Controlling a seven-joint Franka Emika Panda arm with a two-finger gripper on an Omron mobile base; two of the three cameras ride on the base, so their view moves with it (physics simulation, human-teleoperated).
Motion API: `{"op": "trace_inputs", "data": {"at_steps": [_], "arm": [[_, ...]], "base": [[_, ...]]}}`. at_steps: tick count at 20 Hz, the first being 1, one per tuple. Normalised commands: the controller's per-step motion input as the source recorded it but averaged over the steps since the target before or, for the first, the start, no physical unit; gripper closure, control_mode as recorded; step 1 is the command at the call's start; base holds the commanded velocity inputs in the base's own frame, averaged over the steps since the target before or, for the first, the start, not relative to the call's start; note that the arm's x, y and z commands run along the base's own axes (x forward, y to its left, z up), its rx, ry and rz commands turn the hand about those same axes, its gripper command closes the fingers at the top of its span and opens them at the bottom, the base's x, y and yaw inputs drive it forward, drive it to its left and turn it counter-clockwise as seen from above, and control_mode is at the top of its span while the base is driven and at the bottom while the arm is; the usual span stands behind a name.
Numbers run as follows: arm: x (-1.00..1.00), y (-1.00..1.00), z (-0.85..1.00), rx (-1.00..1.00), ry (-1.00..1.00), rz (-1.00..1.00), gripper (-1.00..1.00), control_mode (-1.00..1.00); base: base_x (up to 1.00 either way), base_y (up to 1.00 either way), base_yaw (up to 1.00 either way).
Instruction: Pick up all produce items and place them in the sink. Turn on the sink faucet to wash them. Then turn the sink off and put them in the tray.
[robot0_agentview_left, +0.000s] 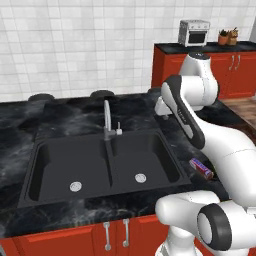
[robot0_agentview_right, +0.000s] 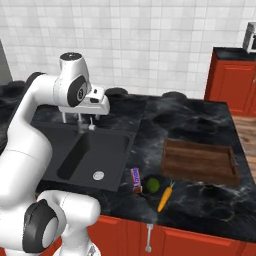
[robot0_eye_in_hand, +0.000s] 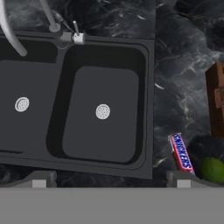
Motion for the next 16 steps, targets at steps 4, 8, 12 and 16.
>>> {"op": "trace_inputs", "data": {"at_steps": [4,8,12,16], "arm": [[0.0,0.0,0.0,0.0,0.0,0.0,-1.0,1.0],[0.0,0.0,0.0,0.0,0.0,0.0,-1.0,1.0],[0.0,0.0,0.0,0.0,0.0,0.0,-1.0,1.0],[0.0,0.0,0.0,0.0,0.0,0.0,-1.0,1.0]], "base": [[0.58,-0.51,0.11],[0.68,-0.31,0.06],[0.5,-0.02,0.0],[0.02,0.0,0.0]]}}
